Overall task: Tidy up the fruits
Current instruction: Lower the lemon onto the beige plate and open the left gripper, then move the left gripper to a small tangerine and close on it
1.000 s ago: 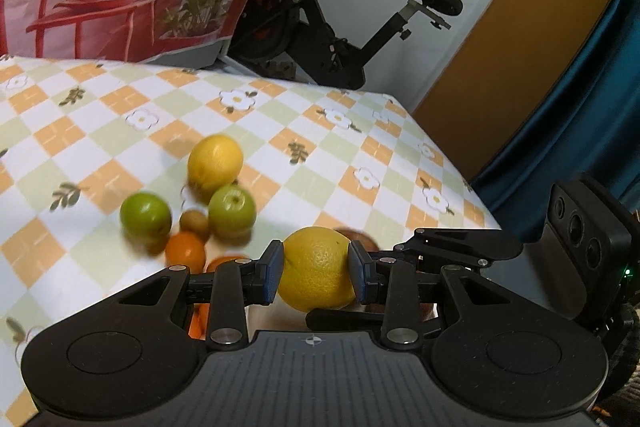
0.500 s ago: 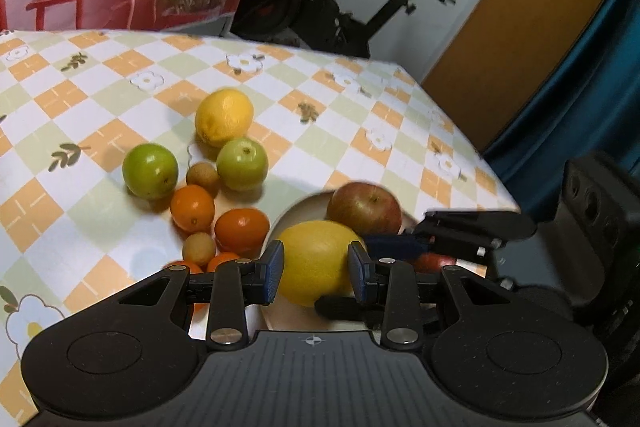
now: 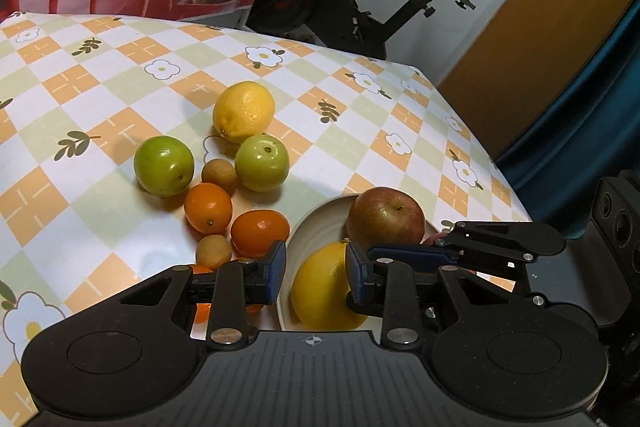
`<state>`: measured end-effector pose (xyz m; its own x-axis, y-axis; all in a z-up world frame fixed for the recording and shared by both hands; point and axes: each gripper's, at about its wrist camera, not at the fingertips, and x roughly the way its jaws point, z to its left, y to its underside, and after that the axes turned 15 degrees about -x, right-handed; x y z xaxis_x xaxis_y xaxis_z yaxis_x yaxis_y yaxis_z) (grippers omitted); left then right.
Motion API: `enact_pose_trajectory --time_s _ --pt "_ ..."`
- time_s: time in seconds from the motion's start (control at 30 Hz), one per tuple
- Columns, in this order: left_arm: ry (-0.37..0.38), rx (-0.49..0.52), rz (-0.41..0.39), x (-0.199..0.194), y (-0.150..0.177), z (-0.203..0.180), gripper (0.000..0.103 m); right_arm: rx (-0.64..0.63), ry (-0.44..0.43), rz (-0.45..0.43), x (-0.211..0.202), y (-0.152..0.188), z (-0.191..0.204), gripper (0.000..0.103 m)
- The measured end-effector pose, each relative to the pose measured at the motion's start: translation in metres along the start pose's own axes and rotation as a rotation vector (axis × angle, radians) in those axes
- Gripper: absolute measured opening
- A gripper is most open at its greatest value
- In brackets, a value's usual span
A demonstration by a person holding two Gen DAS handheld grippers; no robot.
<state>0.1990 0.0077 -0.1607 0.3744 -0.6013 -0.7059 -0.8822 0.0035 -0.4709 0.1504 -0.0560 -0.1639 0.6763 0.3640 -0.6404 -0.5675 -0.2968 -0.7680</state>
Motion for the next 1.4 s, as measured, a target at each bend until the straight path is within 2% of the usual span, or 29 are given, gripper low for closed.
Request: enact_pose_trajectory --time_s 0.1,0.4,0.6,0.8,1.1,1.4 --pt "-0.006 0.011 0.004 0.001 0.001 -0.002 0.035 -0.013 0.010 0.005 0.001 0.000 0.004 0.038" --pt "-0.014 -0.022 -0.045 -0.007 -0.006 0.004 0.035 -0.029 0.106 -0.005 -0.009 0.003 -0.003 0.036" --pt "-0.050 -0.015 -0.083 -0.011 -0.006 0.002 0.035 -0.068 0.149 -0.003 -0.008 0.002 -0.002 0.035" --pt "-0.120 0.030 -0.161 -0.019 0.001 -0.009 0.035 -0.063 0.163 -0.005 -0.009 0.002 -0.004 0.033" --pt "-0.187 0.009 -0.304 -0.041 0.015 -0.018 0.035 -0.020 0.199 -0.103 -0.029 0.007 -0.005 0.033" --pt "-0.349 0.039 -0.408 -0.055 0.037 -0.010 0.036 0.070 0.212 -0.169 -0.047 0.022 -0.014 0.034"
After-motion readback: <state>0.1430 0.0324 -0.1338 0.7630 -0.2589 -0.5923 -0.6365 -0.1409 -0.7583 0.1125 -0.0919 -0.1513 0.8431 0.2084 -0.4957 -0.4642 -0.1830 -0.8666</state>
